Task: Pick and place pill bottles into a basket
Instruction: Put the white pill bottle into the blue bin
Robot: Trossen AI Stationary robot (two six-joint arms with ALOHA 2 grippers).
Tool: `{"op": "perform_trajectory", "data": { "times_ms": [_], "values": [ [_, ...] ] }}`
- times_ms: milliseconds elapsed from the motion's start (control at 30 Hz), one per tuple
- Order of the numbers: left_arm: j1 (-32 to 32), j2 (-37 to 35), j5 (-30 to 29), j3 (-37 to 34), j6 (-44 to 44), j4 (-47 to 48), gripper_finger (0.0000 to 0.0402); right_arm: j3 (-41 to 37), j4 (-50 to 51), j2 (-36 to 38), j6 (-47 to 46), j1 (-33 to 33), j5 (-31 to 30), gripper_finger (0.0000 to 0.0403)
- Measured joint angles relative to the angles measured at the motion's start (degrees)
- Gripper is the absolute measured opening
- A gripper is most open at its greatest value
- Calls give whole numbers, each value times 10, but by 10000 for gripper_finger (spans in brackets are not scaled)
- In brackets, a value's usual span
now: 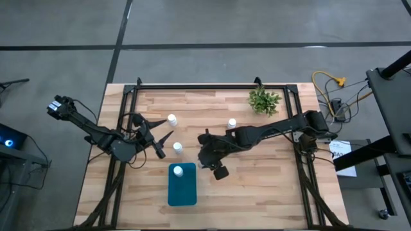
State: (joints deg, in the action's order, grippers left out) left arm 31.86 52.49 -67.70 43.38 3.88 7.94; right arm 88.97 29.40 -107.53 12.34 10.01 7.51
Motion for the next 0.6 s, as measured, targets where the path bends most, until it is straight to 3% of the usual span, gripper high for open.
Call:
{"op": "perform_trajectory", "data": {
  "times_ms": [200, 600],
  "values": [
    [0, 0, 0, 0, 0, 0, 215, 41, 2, -31, 7, -2, 18, 147],
    [0, 0, 0, 0, -1, 0, 215, 206, 78, -160, 45, -2, 17, 147]
  ]
}}
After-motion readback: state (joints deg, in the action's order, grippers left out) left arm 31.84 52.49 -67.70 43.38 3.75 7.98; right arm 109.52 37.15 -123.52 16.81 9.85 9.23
